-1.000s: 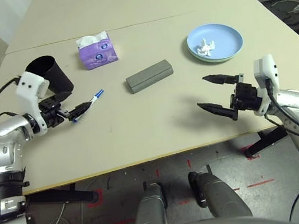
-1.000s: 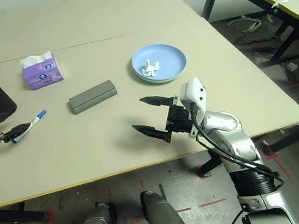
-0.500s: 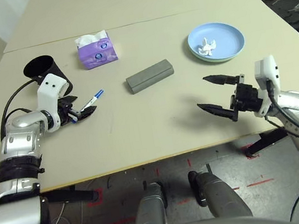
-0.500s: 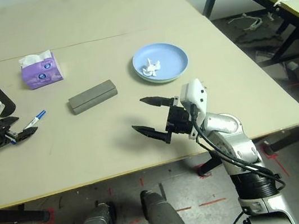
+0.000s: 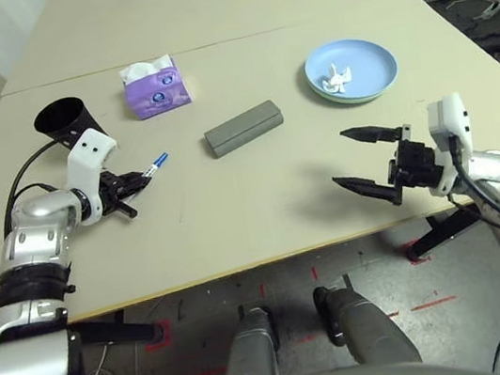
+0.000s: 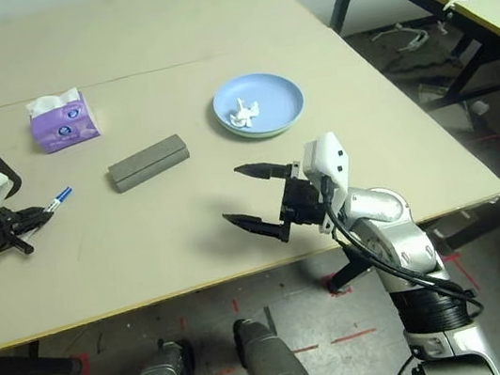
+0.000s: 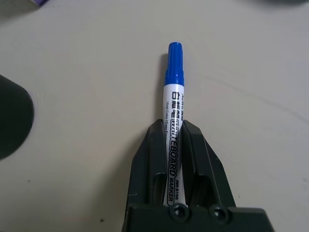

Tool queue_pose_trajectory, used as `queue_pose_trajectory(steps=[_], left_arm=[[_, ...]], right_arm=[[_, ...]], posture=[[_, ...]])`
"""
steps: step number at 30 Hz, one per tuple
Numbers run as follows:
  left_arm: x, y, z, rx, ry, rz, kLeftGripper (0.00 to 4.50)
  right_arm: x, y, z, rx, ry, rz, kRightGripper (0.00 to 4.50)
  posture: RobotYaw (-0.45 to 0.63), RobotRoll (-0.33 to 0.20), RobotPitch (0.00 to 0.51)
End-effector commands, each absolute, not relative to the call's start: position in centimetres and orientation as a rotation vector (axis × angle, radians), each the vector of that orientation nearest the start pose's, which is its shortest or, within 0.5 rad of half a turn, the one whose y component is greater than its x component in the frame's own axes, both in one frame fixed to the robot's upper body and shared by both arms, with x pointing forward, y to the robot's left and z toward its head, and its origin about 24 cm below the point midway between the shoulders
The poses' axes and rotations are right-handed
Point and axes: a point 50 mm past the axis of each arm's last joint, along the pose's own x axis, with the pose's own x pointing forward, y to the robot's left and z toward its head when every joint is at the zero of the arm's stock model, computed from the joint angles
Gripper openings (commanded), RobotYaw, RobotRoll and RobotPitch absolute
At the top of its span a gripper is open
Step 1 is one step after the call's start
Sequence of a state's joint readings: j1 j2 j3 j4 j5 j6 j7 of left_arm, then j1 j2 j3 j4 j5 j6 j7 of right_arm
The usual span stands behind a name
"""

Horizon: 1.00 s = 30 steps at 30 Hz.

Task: Organize and tidy the items on the table.

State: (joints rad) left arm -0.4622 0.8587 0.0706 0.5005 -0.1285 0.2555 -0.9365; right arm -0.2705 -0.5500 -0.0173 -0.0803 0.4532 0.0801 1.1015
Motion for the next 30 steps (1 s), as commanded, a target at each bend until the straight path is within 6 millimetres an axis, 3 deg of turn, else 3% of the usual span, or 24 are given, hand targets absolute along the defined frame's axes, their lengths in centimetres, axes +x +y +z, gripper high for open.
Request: queue_pose_trajectory(steps=[1,3,8,12,18,24,30], left_arm=[[29.0,32.6,13.7,0.416,0.367,-0.533,0.30],[28.8,32.3,14.8,0.385,0.265,-0.531,0.30],[28.1,32.0,20.2,0.265,-0.248,-0.322,0.30],[27.2,33.3,21.5,0.194,-0.423,-0.082,0.30],[27.8,34.8,23.5,0.235,-0.520,0.084,0.30],[30.6,36.4,25.0,0.300,-0.509,0.145,0.30],[32.5,36.8,24.7,0.301,-0.456,0.143,0.30]], right_arm=[[26.5,-17.9,14.2,-0.238,-0.183,1.194,4.50],[26.6,-17.9,14.2,-0.234,-0.183,1.194,4.50],[26.6,-17.5,13.8,-0.225,-0.178,1.203,4.50],[26.7,-17.2,13.6,-0.236,-0.182,1.218,4.50],[26.8,-17.0,13.5,-0.235,-0.175,1.233,4.50],[27.0,-16.9,13.7,-0.243,-0.179,1.242,4.50],[26.5,-17.1,13.7,-0.243,-0.178,1.231,4.50]], posture=[[-0.14,0.000,0.197],[-0.13,0.000,0.196],[-0.11,0.000,0.198],[-0.10,0.000,0.198],[-0.08,0.000,0.200],[-0.10,0.000,0.200],[-0.12,0.000,0.202]])
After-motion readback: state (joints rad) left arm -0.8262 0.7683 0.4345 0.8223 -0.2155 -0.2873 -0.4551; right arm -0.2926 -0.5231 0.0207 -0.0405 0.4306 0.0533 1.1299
